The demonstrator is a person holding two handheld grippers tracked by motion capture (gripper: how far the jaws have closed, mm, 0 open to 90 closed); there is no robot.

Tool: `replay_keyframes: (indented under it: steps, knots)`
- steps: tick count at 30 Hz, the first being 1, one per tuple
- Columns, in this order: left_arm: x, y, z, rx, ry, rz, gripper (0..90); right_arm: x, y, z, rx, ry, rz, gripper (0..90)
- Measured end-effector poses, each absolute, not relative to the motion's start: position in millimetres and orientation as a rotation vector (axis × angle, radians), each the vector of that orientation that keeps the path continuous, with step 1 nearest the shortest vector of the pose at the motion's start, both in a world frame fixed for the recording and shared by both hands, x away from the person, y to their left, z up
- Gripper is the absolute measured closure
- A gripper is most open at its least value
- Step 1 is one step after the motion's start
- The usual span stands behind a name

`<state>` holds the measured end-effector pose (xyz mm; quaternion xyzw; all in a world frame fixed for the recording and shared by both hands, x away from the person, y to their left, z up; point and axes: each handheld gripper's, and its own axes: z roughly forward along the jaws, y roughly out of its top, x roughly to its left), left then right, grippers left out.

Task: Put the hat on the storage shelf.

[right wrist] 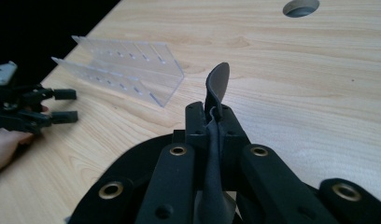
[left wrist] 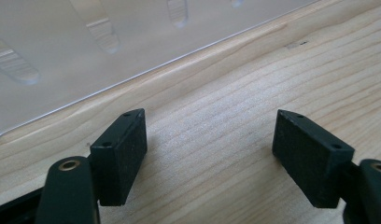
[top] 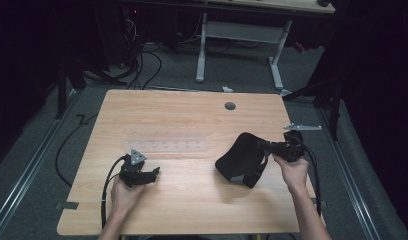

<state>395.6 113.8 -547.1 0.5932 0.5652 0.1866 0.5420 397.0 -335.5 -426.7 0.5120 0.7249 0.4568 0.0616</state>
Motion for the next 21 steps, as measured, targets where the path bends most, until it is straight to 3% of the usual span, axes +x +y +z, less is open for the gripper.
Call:
replay_keyframes:
  steps: [9, 21]
  knots:
    - [382, 107, -540, 1.402, 1.258, 0.41, 26.7, 364, -349, -426, 1.56, 2.096, 1.498, 86.6]
    - [339, 79, -516, 1.439, 1.07, 0.3, 25.6, 348, -327, -434, 1.552, 2.09, 1.58, 86.5]
